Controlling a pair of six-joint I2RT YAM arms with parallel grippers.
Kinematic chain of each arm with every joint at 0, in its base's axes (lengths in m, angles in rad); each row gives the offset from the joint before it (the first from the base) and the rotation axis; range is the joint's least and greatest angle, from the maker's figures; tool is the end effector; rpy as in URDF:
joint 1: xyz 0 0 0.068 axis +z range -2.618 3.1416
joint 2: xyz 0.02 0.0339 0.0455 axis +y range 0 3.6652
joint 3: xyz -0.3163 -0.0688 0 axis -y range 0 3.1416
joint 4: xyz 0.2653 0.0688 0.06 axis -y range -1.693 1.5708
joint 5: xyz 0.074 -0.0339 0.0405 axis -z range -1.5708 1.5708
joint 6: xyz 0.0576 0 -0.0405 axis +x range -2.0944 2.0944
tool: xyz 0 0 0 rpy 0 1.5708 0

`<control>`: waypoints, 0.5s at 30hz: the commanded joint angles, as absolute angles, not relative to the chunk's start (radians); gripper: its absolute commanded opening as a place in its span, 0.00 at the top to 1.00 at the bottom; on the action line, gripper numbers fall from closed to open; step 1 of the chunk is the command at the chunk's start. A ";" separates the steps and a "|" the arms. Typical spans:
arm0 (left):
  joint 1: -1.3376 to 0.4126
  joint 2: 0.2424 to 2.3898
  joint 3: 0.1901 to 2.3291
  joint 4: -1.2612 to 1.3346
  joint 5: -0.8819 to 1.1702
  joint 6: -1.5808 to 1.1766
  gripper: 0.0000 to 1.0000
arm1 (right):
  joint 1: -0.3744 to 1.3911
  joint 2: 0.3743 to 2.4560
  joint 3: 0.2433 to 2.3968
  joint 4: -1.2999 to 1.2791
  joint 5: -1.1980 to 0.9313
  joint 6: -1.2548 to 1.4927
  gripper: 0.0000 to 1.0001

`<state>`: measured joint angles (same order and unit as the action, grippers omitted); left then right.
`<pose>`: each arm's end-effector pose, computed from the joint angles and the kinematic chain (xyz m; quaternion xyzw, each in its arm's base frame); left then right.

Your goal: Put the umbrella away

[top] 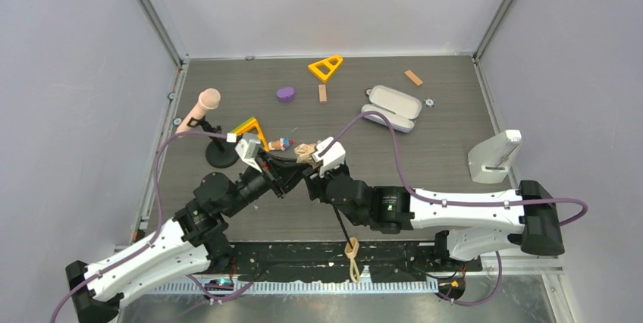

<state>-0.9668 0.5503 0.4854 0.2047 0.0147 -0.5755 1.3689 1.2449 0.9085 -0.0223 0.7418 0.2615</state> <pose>0.0841 -0.1234 0.3399 0.1330 0.6424 -0.5295 0.5379 0.0979 0.2842 0.3413 -0.2272 0.7601 0.1821 0.5809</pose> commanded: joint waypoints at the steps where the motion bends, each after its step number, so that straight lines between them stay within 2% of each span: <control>1: -1.030 0.498 0.503 0.358 0.212 -0.636 1.00 | 1.312 1.343 0.955 -0.030 1.042 0.209 0.40; 6: -1.033 0.493 0.488 0.378 0.198 -0.654 1.00 | 1.313 1.392 0.969 0.037 1.037 0.176 0.40; 8: -1.034 0.492 0.483 0.385 0.196 -0.660 1.00 | 1.314 1.409 0.974 0.073 1.025 0.154 0.49; 11: -1.035 0.489 0.482 0.383 0.193 -0.659 1.00 | 1.312 1.416 0.971 0.105 0.992 0.137 0.79; 13: -1.035 0.479 0.483 0.378 0.182 -0.653 1.00 | 1.308 1.388 0.951 0.137 0.932 0.125 0.92; 14: -1.035 0.468 0.486 0.370 0.172 -0.646 0.97 | 1.300 1.350 0.928 0.164 0.905 0.125 0.93; 15: -1.035 0.455 0.496 0.351 0.162 -0.632 0.87 | 1.293 1.328 0.913 0.178 0.822 0.120 0.94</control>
<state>-0.9668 0.5106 0.4519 0.2039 -0.1017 -0.5758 1.3712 1.3499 0.9531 0.0452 0.8509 0.1707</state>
